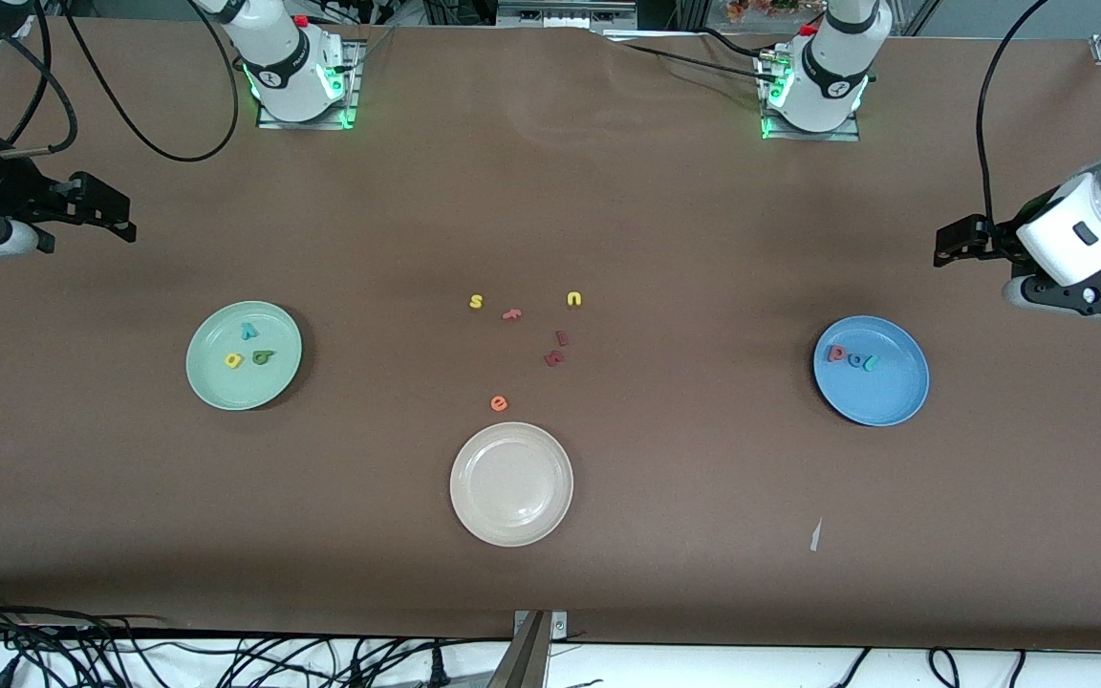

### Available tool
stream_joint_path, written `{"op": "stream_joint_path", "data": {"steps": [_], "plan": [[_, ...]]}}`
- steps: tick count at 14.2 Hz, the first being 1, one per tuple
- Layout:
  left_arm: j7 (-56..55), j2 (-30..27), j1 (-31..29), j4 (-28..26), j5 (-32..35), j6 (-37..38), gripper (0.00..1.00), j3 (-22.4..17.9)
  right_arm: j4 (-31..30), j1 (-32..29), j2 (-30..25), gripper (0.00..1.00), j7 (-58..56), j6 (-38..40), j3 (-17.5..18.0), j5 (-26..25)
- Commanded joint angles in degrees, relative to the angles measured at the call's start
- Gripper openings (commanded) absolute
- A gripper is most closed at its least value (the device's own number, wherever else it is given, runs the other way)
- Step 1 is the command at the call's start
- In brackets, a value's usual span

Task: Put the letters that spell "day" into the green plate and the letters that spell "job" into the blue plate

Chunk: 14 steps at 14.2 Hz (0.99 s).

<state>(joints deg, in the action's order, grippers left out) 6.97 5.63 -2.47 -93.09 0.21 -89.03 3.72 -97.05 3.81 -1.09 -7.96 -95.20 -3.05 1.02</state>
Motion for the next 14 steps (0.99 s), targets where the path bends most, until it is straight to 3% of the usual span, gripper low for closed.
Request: {"op": "stream_joint_path", "data": {"steps": [1, 14], "plan": [[0.2, -0.4, 0.0, -0.3, -1.0, 0.2, 1.00, 0.0, 0.8, -0.2, 0.2, 1.00, 0.5, 0.8, 0.2, -0.1], [0.2, -0.4, 0.0, -0.3, -1.1, 0.1, 1.00, 0.0, 1.0, -0.2, 0.6, 1.00, 0.2, 0.5, 0.2, 0.0]]}}
